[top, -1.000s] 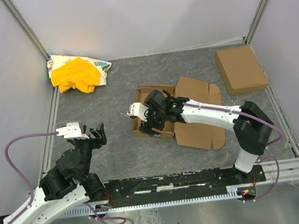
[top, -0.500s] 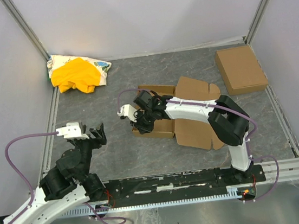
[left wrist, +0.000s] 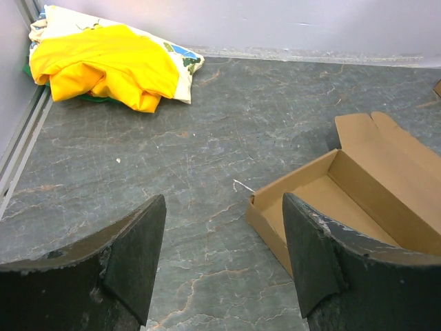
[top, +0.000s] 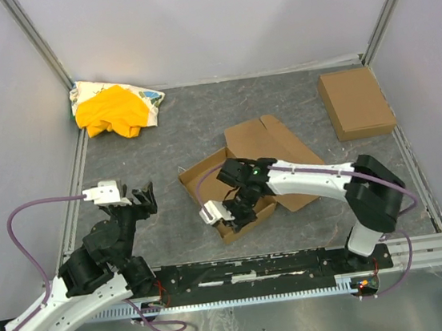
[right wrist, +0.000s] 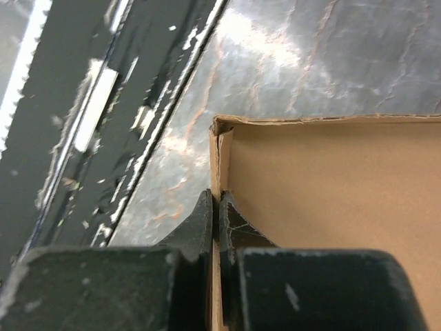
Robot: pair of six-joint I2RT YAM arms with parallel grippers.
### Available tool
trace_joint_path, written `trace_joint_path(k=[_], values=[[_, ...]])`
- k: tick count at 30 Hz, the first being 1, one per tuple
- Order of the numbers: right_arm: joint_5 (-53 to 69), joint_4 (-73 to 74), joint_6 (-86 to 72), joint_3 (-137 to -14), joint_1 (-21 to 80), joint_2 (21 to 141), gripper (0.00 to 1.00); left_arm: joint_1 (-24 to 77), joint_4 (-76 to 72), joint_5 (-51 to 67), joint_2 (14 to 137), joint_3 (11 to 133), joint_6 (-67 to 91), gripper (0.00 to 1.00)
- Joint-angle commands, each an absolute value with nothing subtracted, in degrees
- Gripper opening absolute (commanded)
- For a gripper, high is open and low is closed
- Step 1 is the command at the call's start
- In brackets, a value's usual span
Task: Fold the paper box
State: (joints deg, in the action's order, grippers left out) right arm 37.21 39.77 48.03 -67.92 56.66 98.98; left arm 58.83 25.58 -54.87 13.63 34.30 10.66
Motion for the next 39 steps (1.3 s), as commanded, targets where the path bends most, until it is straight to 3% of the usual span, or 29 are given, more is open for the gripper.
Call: trace_joint_path(k=[1, 2, 3, 6, 11, 13, 16, 19, 21, 25, 29, 30, 34, 36, 39], values=[[36.4, 39.1, 51.4, -64.2, 57.4, 92.5, 0.06, 58.4, 23.3, -54.3, 14.1, 34.4, 10.9, 0.75], [35.1, 37.4, 49.8, -63.4, 57.5, 91.8, 0.14, 58.4, 23.3, -54.2, 14.1, 34.4, 10.9, 0.75], [34.4, 36.1, 48.0, -62.6, 57.5, 90.8, 0.29, 58.4, 23.3, -54.1, 14.1, 34.3, 10.9, 0.75], [32.0, 29.2, 42.0, -58.6, 57.5, 85.9, 0.44, 58.4, 23.3, -53.9, 14.0, 34.3, 10.9, 0.75], [23.1, 12.6, 31.4, -49.5, 57.4, 73.7, 0.55, 58.4, 23.3, -53.6, 13.8, 34.3, 10.9, 0.75], [17.7, 10.1, 22.9, -49.2, 57.4, 70.5, 0.51, 58.3, 23.3, -53.5, 13.8, 34.3, 10.8, 0.75], [5.0, 11.4, 2.8, -51.9, 57.4, 69.5, 0.03, 58.3, 23.2, -53.3, 14.0, 34.3, 10.7, 0.75], [-10.4, 17.7, -30.3, -53.7, 57.0, 69.8, 0.01, 58.3, 23.2, -53.2, 13.8, 34.3, 10.7, 0.75], [-10.8, 16.9, -44.3, -50.7, 56.8, 69.3, 0.01, 58.3, 23.2, -53.1, 13.6, 34.3, 10.8, 0.75], [-9.0, 13.3, -55.1, -47.7, 56.6, 69.5, 0.01, 58.3, 23.1, -52.7, 13.3, 34.2, 10.8, 0.75], [-20.9, 34.1, -68.8, -53.7, 57.6, 70.9, 0.01, 58.3, 23.1, -52.5, 13.4, 34.2, 10.8, 0.75], [-23.5, 39.3, -73.4, -55.7, 57.9, 71.6, 0.04, 58.3, 23.1, -52.5, 13.4, 34.3, 10.7, 0.75], [-30.8, 53.5, -83.6, -60.8, 60.6, 73.6, 0.55, 58.3, 23.0, -52.5, 13.0, 34.1, 10.7, 0.75], [-31.9, 57.7, -86.8, -63.7, 61.3, 75.9, 0.72, 58.3, 22.9, -52.5, 13.1, 34.1, 10.6, 0.75], [-32.1, 61.2, -90.2, -65.4, 62.2, 80.3, 0.75, 58.3, 22.9, -52.5, 13.3, 34.1, 10.5, 0.75]])
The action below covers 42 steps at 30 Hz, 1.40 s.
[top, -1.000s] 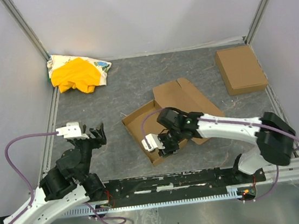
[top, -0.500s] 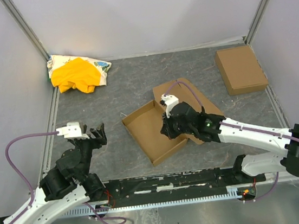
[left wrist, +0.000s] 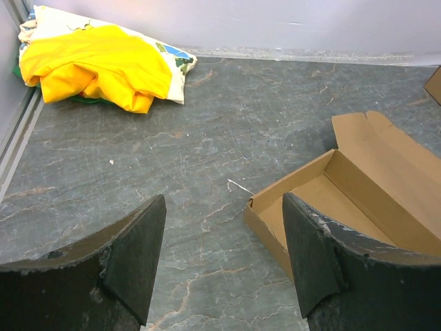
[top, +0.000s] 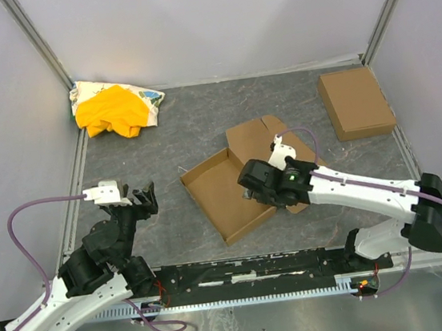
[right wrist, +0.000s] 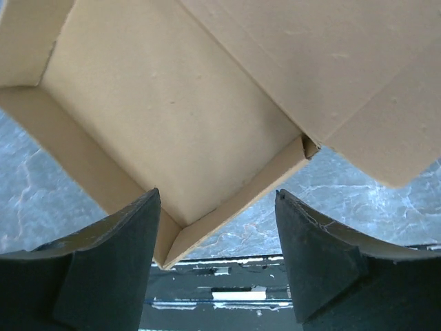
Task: Fold the paper box
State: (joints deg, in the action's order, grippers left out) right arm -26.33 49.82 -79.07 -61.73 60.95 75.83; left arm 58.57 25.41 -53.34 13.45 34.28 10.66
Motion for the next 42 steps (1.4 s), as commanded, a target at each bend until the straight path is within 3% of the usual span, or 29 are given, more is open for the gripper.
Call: trace_joint_path(k=[1, 9, 25, 28, 31, 34, 38, 42], values=[[-31.7, 60.7, -90.6, -65.3, 62.4, 81.4, 0.75, 58.3, 23.0, -52.5, 13.3, 34.1, 10.5, 0.75], [-31.3, 58.3, -97.7, -63.7, 62.7, 86.7, 0.60, 58.3, 23.0, -52.5, 13.0, 34.1, 10.7, 0.75], [-29.8, 59.7, -99.7, -65.8, 63.6, 95.2, 0.53, 58.3, 22.9, -52.5, 13.4, 33.9, 10.6, 0.75], [-30.9, 59.2, -97.2, -66.3, 63.7, 95.9, 0.44, 58.3, 22.9, -52.6, 13.6, 33.9, 10.5, 0.76], [-33.1, 58.8, -92.7, -67.0, 63.6, 97.2, 0.26, 58.3, 22.9, -52.6, 13.9, 34.0, 10.5, 0.76], [-36.6, 59.1, -88.3, -67.5, 63.7, 98.1, 0.18, 58.3, 22.9, -52.6, 14.0, 33.8, 10.5, 0.76], [-41.5, 55.3, -79.2, -65.1, 63.7, 96.3, 0.16, 58.4, 22.9, -52.6, 14.3, 33.8, 10.5, 0.76], [-46.4, 52.0, -72.2, -61.5, 63.0, 92.4, 0.22, 58.3, 22.9, -52.6, 14.7, 33.8, 10.5, 0.76]])
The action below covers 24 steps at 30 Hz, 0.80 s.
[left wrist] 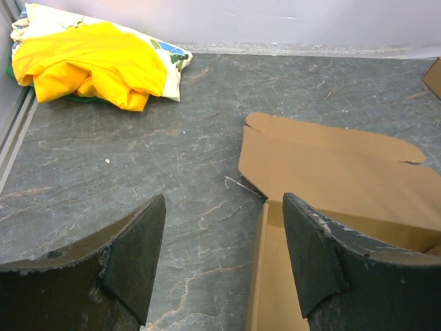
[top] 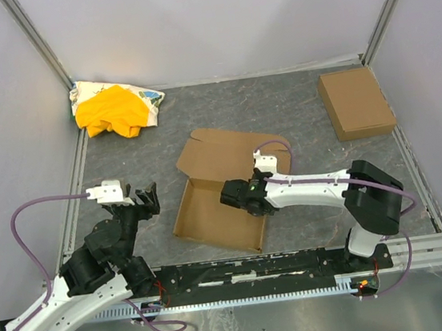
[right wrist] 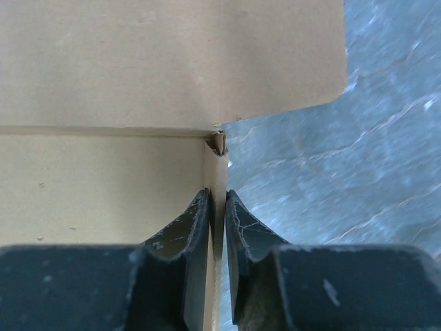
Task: Fold the paper box
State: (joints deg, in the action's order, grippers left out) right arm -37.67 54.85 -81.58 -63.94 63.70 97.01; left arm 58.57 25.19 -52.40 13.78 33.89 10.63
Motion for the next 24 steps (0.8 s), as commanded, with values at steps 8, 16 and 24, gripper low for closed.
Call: trace_joint_path(k=[8, 16, 24], values=[[-43.5, 36.4, -52.5, -53.4, 52.1, 81.4, 0.18, 58.3, 22.9, -52.6, 14.7, 33.8, 10.5, 0.76], [-21.9, 25.0, -28.1, -54.6, 42.1, 80.0, 0.34, 58.3, 22.9, -52.6, 14.2, 33.8, 10.5, 0.76], [-13.5, 35.0, -34.1, -54.8, 42.1, 74.8, 0.55, 58.2, 22.9, -52.7, 14.0, 33.9, 10.4, 0.76]])
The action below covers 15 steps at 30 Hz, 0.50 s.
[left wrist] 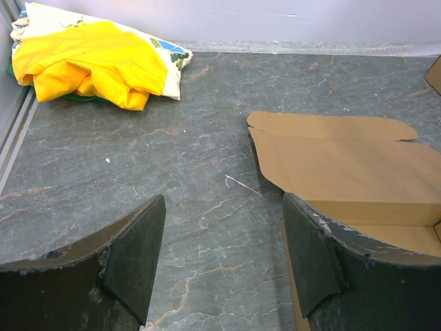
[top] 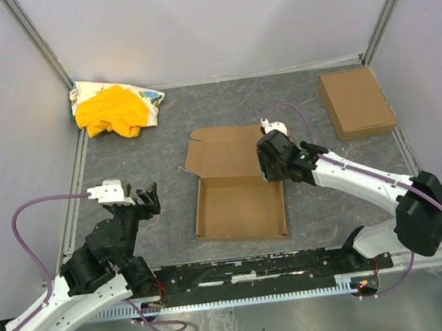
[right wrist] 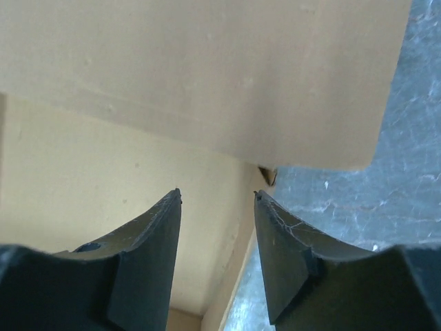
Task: Fold the paper box
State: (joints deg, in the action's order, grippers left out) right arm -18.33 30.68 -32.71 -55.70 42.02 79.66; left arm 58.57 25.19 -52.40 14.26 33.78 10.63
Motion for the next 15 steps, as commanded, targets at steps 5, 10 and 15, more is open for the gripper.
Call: trace_joint_path(k=[5, 10, 15], values=[[-15.9, 40.0, -40.8, -51.2, 42.5, 71.8, 0.63, 58.1, 22.7, -52.5, 14.2, 33.7, 10.1, 0.76], [-17.0, 40.6, -44.4, -50.7, 44.2, 76.0, 0.60, 58.1, 22.7, -52.5, 14.3, 33.7, 10.1, 0.76], [-17.9, 40.3, -44.2, -53.1, 46.6, 81.6, 0.50, 58.1, 22.6, -52.4, 15.0, 33.6, 10.1, 0.76]])
